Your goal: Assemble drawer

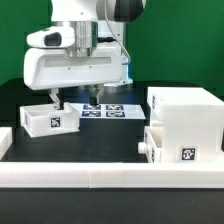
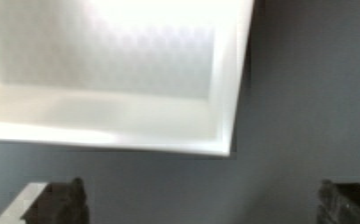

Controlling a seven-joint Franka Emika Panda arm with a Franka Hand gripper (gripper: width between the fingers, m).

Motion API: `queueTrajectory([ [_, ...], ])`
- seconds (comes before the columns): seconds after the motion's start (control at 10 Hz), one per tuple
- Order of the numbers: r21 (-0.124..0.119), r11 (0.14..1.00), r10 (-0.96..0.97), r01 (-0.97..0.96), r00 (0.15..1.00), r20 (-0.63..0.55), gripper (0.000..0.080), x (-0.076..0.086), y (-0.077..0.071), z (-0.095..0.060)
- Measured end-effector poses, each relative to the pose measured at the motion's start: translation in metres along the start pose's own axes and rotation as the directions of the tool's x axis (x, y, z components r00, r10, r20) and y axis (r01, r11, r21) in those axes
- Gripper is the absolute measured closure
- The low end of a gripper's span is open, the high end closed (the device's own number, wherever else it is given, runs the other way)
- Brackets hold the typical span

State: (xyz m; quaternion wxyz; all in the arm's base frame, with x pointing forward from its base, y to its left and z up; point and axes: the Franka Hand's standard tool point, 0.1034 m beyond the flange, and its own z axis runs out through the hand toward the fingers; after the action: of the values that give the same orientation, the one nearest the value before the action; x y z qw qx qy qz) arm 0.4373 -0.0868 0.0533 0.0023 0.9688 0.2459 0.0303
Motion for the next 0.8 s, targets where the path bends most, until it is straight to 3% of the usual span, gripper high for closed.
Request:
queueTrajectory([
  [0.4, 0.002, 1.000, 0.021, -0.021, 1.000, 0.021, 0.0151, -0.033, -0.004, 0.005],
  [0.5, -0.005, 1.000, 0.024, -0.024, 1.000, 0.014, 0.0151, -0.036, -0.006, 0.010],
  [0.8, 0.004, 1.000, 0.030, -0.030, 0.999, 0.030, 0.0151, -0.056, -0.010, 0.034],
])
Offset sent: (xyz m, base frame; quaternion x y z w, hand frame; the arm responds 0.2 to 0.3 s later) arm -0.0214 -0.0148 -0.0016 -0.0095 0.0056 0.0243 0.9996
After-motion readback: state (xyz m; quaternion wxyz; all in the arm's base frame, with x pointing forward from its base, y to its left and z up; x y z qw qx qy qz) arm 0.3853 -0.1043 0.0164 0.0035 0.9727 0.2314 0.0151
